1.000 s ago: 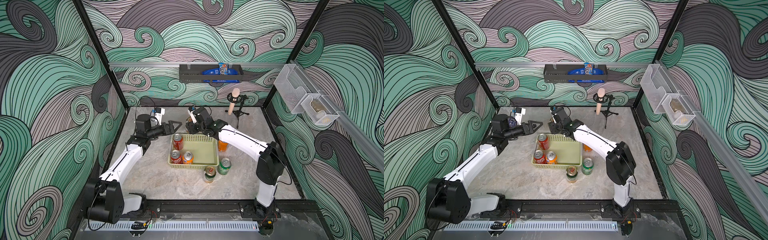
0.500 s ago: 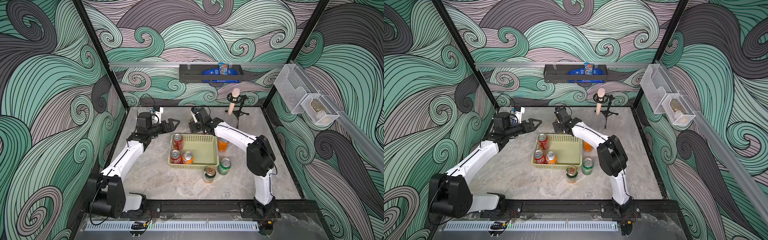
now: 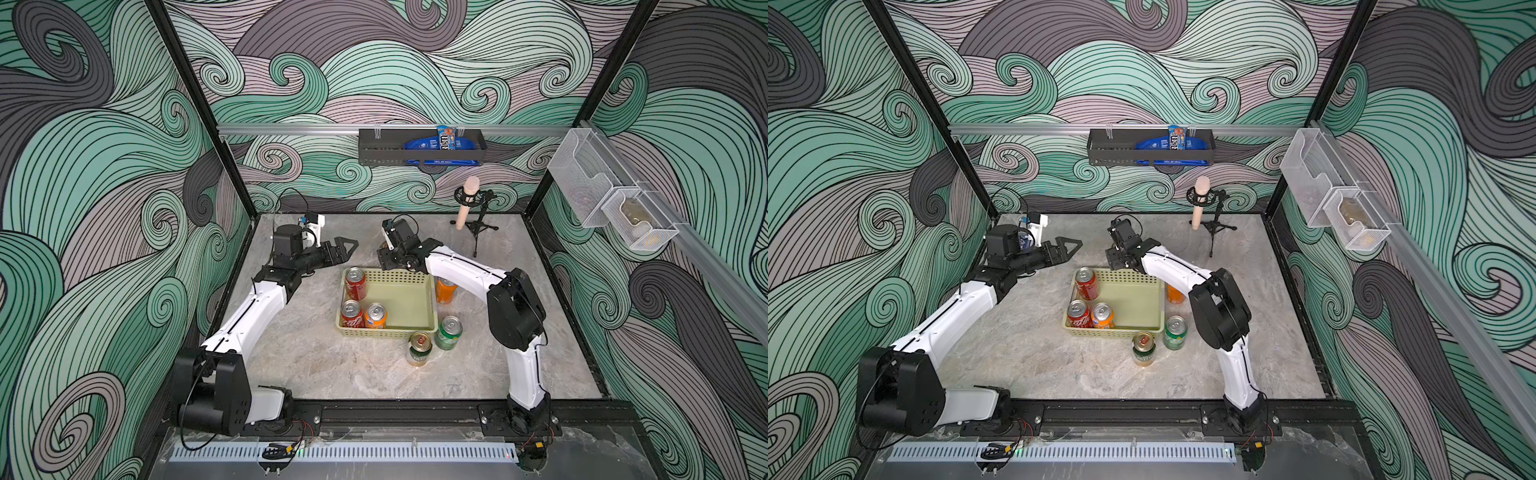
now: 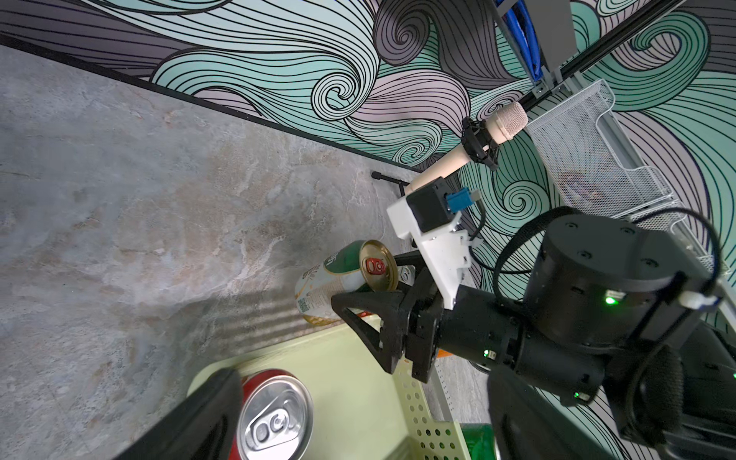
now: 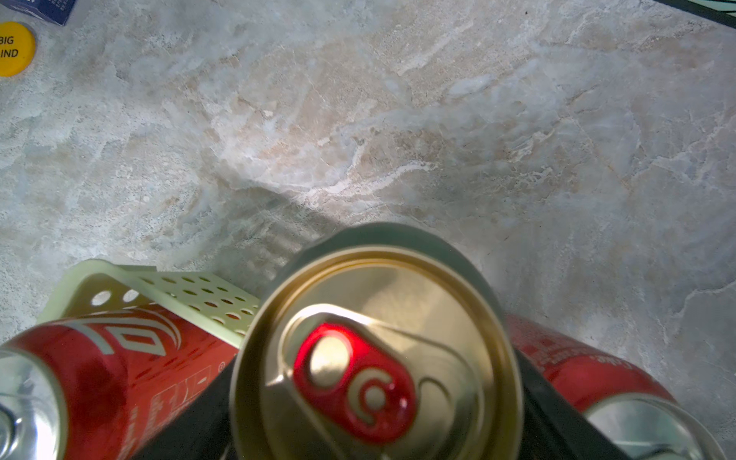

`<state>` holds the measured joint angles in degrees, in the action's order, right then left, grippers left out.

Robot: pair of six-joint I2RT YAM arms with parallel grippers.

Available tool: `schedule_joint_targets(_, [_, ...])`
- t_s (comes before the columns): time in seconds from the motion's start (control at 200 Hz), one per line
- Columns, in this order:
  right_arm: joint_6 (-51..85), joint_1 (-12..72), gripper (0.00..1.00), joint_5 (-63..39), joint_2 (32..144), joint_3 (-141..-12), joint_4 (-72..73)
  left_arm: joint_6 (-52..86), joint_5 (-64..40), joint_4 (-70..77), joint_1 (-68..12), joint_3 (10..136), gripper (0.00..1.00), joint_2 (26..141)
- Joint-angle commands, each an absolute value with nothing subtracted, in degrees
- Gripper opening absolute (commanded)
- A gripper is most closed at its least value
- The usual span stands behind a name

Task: Take out the drinks from the basket
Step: Place the drink at the center of the board.

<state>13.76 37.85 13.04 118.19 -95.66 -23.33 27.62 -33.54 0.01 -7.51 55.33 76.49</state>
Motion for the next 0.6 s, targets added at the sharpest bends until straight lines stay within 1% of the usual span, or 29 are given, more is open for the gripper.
schedule_joint_targets(0.0, [14.9, 37.6, 0.59, 13.9, 117.6, -95.1, -19.5, 27.1, -33.8, 0.0, -7.1, 55.2, 0.99, 75.3])
schedule_joint_targets(0.23, [15.1, 37.6, 0.59, 14.5, 117.2, -93.5, -19.4, 27.1, -34.2, 0.1, -7.1, 55.2, 0.99, 75.2])
schedule_joint_targets(0.355, [15.2, 37.6, 0.61, 14.6, 117.2, -93.1, -19.4, 27.1, -34.2, 0.1, -7.1, 55.2, 0.99, 75.2])
schedule_joint_targets(0.595, [15.3, 37.6, 0.75, 14.1, 117.2, -92.7, -19.4, 27.0, -34.1, 0.0, -7.0, 55.2, 0.99, 75.0])
